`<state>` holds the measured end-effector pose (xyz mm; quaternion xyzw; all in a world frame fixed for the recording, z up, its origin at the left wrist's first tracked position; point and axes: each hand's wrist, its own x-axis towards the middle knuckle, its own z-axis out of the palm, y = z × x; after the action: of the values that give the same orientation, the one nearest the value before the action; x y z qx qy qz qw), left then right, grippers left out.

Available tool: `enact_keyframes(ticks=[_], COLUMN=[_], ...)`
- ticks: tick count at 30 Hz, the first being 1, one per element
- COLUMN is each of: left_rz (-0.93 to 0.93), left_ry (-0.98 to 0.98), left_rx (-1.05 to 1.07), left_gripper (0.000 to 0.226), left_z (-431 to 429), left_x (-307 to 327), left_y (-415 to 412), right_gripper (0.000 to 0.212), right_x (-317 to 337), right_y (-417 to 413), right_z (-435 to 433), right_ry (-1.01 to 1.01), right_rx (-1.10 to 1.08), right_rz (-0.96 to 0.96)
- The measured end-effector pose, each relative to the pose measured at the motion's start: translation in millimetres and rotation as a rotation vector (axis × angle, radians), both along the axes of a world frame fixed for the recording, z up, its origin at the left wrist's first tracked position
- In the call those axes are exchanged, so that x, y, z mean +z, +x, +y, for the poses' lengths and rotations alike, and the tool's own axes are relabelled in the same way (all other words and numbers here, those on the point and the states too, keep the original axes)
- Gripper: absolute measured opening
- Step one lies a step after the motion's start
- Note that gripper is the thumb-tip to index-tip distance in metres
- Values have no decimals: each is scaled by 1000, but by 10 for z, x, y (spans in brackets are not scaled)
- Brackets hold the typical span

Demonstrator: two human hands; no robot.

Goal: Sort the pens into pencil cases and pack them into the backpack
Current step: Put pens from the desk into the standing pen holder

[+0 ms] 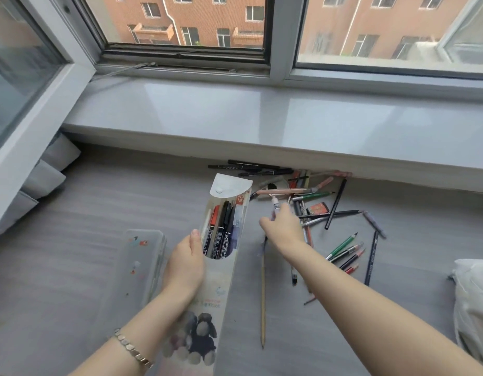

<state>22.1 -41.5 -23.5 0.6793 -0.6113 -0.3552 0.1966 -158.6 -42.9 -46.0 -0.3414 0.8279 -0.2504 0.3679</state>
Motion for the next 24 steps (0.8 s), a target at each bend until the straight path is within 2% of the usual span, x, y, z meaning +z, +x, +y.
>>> enact_keyframes(ticks=[3,5,9,11,12,16,18,21,24], left_rz=[-6,-10,22,27,21,79,53,34,21], left_ry=[17,49,85,91,90,102,112,97,84], left_rx=[-38,-103,-210,-258,-292,-391,-396,-384,-381], left_gripper=[50,50,45,46,47,49,50,48,48], left_z=[55,119,300,392,454,638,685,716,725], left_x=[-26,-16,46,52,67,112,110,99,115], left_y=[-30,-101,-294,-383,-439,-568,-588,-586,-576], right_gripper=[30,17,28,29,27,23,34,52,32], right_x=[267,502,909,989,975,752,697,665,651], right_y=[-181,-270,-299,-197,-138,45,32,-37,-96], right_z=[155,275,496,597,667,873,943,1023,1057], right_ry=[-203,-358,-719,-781,-777,-597,-588,-698,-719], right_rx=[-99,-177,-370,-368,-343,-186,-196,-307,-286], right_rz=[-146,-305,-901,-1005,-977,-619,-627,-689,-487])
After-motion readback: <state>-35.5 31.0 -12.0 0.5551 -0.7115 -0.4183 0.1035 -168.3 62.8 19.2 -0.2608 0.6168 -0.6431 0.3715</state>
